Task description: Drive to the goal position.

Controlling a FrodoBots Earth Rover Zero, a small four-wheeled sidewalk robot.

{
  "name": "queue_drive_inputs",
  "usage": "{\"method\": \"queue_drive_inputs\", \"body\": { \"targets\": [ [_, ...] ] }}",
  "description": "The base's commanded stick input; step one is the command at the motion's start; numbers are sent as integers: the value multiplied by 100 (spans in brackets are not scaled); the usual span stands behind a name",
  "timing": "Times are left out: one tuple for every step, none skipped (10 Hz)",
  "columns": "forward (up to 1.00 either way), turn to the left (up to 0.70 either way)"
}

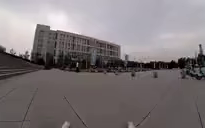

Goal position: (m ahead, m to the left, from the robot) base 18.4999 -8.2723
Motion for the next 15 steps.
{"method": "queue_drive_inputs", "body": {
  "targets": [
    [60,-15],
    [60,-15],
    [60,-15],
    [60,-15],
    [60,-15],
    [60,-15],
    [60,-15],
    [60,-15],
    [60,-15],
    [60,-15],
    [60,-15],
    [60,-15],
    [60,-15],
    [60,-15],
    [60,-15]
  ]
}}
